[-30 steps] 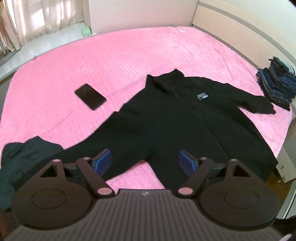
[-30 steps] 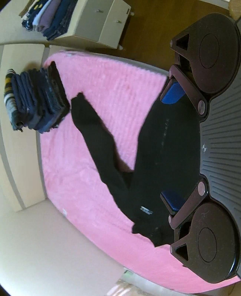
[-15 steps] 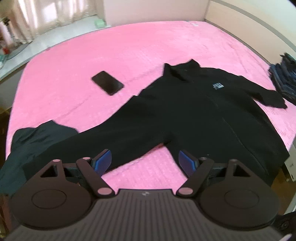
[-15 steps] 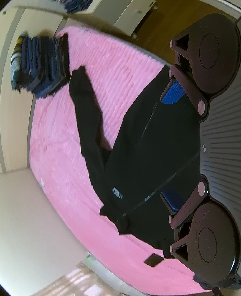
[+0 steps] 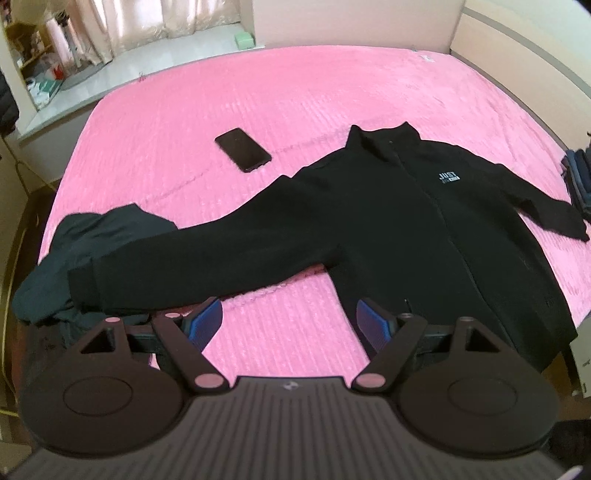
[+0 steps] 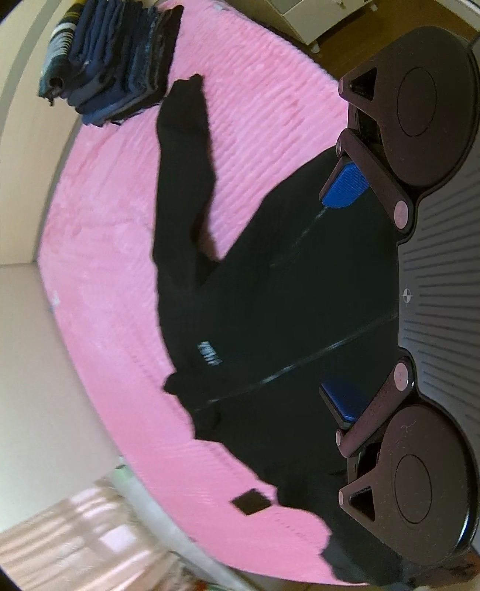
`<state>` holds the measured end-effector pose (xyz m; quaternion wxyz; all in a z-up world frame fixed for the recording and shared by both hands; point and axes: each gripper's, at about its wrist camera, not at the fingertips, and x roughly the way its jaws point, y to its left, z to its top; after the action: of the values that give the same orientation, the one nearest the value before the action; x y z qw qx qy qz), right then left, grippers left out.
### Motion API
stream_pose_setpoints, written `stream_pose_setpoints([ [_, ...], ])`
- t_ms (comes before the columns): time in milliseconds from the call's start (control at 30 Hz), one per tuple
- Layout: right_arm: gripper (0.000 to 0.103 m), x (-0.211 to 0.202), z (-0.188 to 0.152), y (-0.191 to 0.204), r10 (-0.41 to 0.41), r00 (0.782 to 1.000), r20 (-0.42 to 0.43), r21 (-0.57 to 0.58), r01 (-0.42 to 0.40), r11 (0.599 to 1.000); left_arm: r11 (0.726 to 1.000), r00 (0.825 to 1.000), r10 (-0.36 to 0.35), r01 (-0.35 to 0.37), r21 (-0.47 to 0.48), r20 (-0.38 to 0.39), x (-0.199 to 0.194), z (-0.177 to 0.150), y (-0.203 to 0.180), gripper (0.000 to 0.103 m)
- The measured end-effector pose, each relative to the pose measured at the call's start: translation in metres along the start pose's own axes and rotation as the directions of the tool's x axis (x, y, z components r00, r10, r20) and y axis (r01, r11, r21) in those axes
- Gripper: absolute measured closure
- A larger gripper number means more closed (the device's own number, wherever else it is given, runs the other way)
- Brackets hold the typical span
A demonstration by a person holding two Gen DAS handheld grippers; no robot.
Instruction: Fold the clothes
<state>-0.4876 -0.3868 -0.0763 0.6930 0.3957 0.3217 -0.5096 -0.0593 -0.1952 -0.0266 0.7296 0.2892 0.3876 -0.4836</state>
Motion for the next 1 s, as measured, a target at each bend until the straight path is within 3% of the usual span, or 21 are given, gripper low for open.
stream_pose_setpoints([
  [300, 0.001, 0.014, -0.039, -0.012, 0.026, 0.992, -0.126, -0.041, -0.031, 0.999, 0.997, 0.996, 0.074, -0.074, 0.021, -0.039, -0.01, -0.02, -0.016, 0.025],
  [533, 0.001, 0.026, -0.056, 0.02, 0.034, 0.979, -0.201, -0.189, -0.073, 0.979, 0.993, 0.992, 0.103, -0.107, -0.043, -0.074, -0.019, -0.051, -0.002, 0.024],
  [767, 0.001, 0.028, -0.07, 0.068, -0.03, 0.977, -0.211, -0.306, -0.037, 0.951, 0.999, 0.996, 0.053, -0.053, 0.008, -0.071, -0.01, -0.055, 0.017, 0.024],
  [1000, 0.001, 0.02, -0.09, 0.107, -0.064, 0.973, -0.223, -0.29, -0.003, 0.957, 0.995, 0.999, 0.024, -0.019, 0.1, -0.047, -0.005, -0.047, 0.051, 0.023],
])
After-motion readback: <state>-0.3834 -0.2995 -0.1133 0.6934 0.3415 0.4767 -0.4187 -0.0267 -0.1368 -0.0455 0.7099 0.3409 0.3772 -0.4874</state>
